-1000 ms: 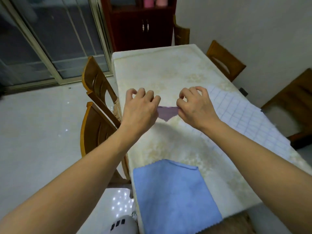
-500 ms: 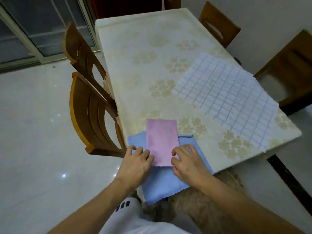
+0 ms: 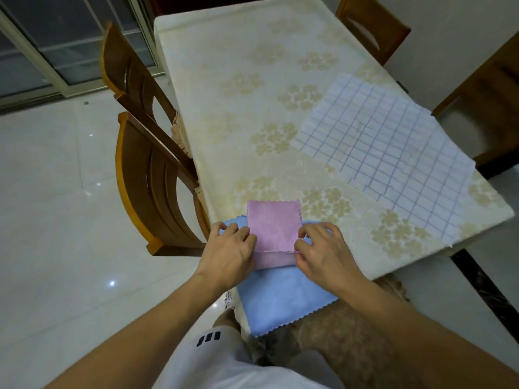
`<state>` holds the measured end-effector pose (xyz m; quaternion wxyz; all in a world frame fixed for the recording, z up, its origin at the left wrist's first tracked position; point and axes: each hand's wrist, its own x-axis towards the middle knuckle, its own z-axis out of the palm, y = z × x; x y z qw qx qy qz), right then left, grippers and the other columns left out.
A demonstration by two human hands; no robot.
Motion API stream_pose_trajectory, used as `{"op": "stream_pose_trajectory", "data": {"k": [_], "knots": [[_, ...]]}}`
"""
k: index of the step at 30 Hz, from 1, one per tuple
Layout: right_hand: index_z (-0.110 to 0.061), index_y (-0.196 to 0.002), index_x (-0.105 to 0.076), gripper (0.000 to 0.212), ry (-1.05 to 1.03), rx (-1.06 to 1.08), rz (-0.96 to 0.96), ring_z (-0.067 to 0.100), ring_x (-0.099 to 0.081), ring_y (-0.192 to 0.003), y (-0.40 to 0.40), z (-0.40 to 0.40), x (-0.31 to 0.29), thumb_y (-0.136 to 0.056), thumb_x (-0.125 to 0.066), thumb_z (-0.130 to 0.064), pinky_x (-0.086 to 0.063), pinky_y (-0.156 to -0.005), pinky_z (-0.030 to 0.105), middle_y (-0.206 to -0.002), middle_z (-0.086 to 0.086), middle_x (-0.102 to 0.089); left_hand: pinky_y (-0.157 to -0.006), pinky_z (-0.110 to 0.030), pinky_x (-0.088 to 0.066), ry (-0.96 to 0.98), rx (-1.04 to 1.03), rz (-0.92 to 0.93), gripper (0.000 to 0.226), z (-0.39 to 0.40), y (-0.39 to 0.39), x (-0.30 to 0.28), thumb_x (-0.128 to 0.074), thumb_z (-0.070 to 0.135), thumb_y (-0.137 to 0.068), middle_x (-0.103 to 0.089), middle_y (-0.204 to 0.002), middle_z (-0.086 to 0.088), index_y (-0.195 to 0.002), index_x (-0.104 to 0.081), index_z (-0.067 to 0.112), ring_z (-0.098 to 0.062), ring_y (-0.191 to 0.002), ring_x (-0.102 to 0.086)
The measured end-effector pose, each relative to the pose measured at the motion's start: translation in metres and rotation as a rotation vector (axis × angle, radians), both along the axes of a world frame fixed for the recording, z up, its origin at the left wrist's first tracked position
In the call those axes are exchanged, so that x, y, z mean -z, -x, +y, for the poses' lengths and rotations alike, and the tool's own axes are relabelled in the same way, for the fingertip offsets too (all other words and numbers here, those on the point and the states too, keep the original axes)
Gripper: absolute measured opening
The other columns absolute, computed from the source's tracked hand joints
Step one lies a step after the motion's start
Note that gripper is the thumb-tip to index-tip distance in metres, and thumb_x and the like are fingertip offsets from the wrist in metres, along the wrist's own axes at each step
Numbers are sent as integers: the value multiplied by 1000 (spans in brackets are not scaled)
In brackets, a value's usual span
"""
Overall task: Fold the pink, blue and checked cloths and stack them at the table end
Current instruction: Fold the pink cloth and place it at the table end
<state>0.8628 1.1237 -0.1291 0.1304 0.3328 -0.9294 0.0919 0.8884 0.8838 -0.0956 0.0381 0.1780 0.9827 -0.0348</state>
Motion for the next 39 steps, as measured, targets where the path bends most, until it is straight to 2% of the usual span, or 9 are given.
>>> {"op": "stream_pose_trajectory", "data": {"k": [2, 6, 11, 18, 27, 34, 39], "knots": [[-14, -77, -67, 16, 0, 37, -4, 27, -59, -85, 14, -2, -2, -85, -55, -19, -44, -89, 43, -97, 5, -61, -73, -40, -39, -7, -13, -19, 15, -2, 17, 2, -65, 27, -72, -54, -67, -3, -70, -57, 14, -27, -64, -51], [-14, -79, -71, 3, -48, 95, -39, 26, -60, -87, 41, -6, 0, -79, -70, -17, -43, -89, 43, -98, 5, -61, -78, -42, -41, -16, -20, -52, 16, -6, 48, 10, -64, 31, -77, -58, -70, -1, -73, -60, 16, -24, -67, -53], [-13, -79, -72, 6, -107, 155, -78, 26, -60, -85, 74, -10, 16, -75, -76, -11, -44, -87, 43, -98, 5, -60, -80, -42, -40, -23, -27, -78, 16, -8, 86, 29, -65, 30, -79, -58, -69, 0, -72, -61, 16, -23, -67, -54], [-13, -74, -71, 7, -149, 197, -151, 25, -58, -80, 112, -19, 39, -75, -78, -12, -43, -84, 41, -93, 4, -57, -97, -42, -28, 18, -54, -169, 21, -12, 122, 50, -43, 30, -95, -59, -99, -1, -102, -58, 16, -24, -97, -54], [-14, -76, -69, 7, -166, 199, -181, 25, -56, -79, 137, -26, 62, -77, -75, -11, -39, -80, 38, -91, 4, -56, -98, -44, -29, 18, -111, -222, 16, -21, 145, 78, -48, 26, -95, -61, -104, -1, -107, -57, 18, -23, -101, -55], [-10, -78, -73, 6, -173, 239, -200, 25, -57, -78, 144, -30, 69, -77, -78, -8, -46, -77, 40, -90, 7, -59, -107, -44, -29, -34, -110, -208, 24, -20, 152, 87, -50, 28, -98, -63, -116, -3, -121, -56, 19, -24, -108, -56], [-10, -81, -72, 6, -154, 243, -181, 25, -60, -82, 147, -29, 76, -78, -75, -6, -46, -78, 40, -93, 5, -64, -103, -44, -30, -44, -123, -203, 23, -21, 159, 92, -50, 25, -98, -63, -112, -1, -120, -54, 20, -23, -105, -56]]}}
